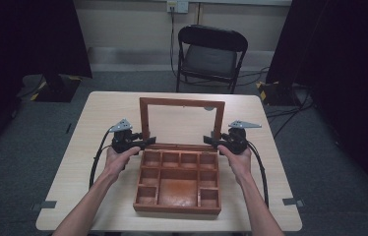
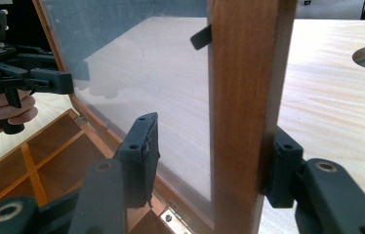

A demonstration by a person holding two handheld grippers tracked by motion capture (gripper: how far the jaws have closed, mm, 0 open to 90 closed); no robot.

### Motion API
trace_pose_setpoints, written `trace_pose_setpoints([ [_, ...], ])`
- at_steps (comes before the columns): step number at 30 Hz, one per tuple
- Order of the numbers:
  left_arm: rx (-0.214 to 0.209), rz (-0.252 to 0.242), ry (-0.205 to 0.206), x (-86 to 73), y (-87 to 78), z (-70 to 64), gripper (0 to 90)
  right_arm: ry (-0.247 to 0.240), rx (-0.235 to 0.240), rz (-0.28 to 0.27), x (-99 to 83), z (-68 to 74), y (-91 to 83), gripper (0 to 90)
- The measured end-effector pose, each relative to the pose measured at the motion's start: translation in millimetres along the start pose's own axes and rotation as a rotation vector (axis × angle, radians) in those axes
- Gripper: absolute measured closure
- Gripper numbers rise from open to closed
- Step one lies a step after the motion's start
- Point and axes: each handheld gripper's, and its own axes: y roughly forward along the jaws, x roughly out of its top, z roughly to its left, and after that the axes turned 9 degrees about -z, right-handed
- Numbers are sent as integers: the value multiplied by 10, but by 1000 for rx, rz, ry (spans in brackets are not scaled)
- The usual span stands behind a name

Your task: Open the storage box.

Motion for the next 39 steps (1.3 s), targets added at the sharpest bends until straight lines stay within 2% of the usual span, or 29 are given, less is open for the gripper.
trace_pose_setpoints([
  [6, 6, -7, -38, -23, 33, 44, 567, 9, -22, -10, -19, -28, 40, 494],
  [12, 0, 10, -48, -14, 50, 72, 566, 28, -24, -12, -36, -61, 76, 484],
  [19, 5, 37, -61, -24, 59, 100, 538, 39, -31, 10, -62, -92, 114, 456],
  [23, 2, 40, -85, -51, 77, 135, 525, 61, -34, 17, -96, -119, 153, 437],
  [29, -8, 53, -115, -78, 82, 169, 508, 68, -39, 36, -127, -145, 189, 421],
  [35, 0, 68, -126, -97, 95, 184, 482, 82, -46, 51, -150, -157, 213, 395],
  [39, 16, 84, -133, -129, 108, 206, 440, 94, -70, 67, -181, -177, 246, 352],
])
